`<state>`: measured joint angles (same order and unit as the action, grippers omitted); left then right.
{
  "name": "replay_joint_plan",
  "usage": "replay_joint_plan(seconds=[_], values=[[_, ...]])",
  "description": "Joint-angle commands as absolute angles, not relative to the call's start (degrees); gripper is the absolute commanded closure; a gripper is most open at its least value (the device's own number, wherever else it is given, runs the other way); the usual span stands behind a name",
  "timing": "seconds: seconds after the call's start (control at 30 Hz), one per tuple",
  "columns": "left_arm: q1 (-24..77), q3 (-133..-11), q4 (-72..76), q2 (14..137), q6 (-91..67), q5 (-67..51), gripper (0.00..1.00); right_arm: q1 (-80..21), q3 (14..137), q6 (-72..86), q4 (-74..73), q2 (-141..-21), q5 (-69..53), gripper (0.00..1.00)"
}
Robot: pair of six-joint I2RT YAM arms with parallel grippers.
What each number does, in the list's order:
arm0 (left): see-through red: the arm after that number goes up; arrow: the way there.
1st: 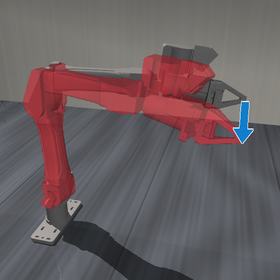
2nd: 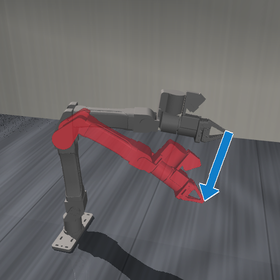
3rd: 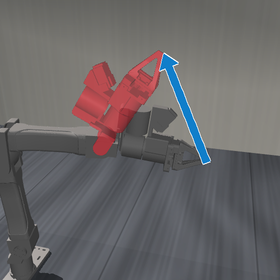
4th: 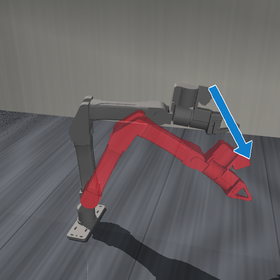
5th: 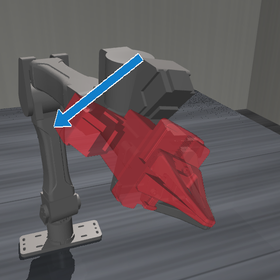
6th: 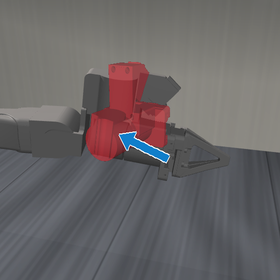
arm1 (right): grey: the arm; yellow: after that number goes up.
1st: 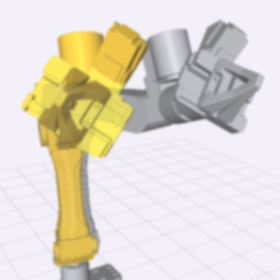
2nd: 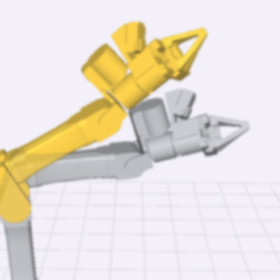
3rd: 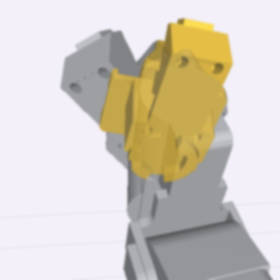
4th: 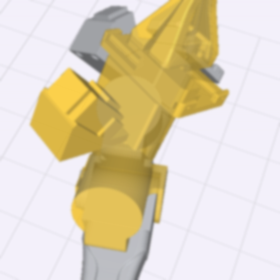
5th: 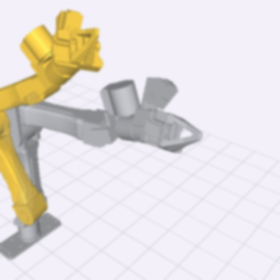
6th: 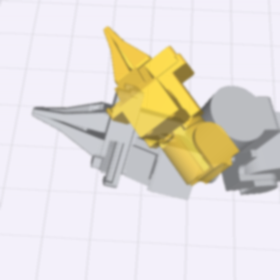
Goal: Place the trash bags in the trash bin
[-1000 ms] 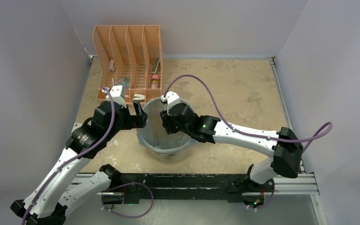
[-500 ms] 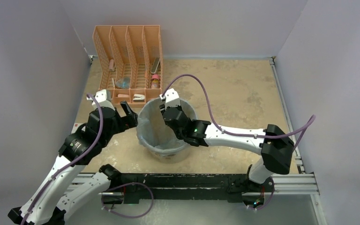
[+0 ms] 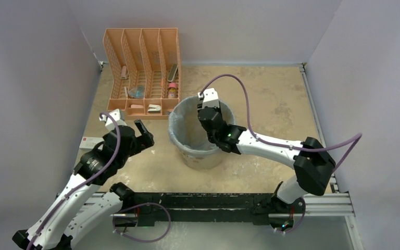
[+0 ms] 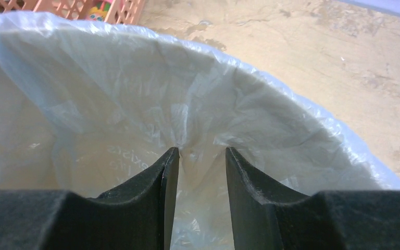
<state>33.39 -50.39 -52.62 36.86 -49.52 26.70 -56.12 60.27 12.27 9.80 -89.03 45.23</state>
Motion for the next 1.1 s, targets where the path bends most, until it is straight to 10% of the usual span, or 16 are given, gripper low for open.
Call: replay_joint_plan(seconds=[0.0, 1.07], values=[[33.1, -44.9, -46.5, 37.7, -53.7, 25.4, 0.0, -55.0, 60.3, 10.6, 11.5, -85.5, 43.9, 0.58], [14.6, -31.1, -20.4, 52.6, -45.9, -6.9, 0.0, -56.1, 70.7, 9.6, -20.3, -93.6, -3.7, 0.54]])
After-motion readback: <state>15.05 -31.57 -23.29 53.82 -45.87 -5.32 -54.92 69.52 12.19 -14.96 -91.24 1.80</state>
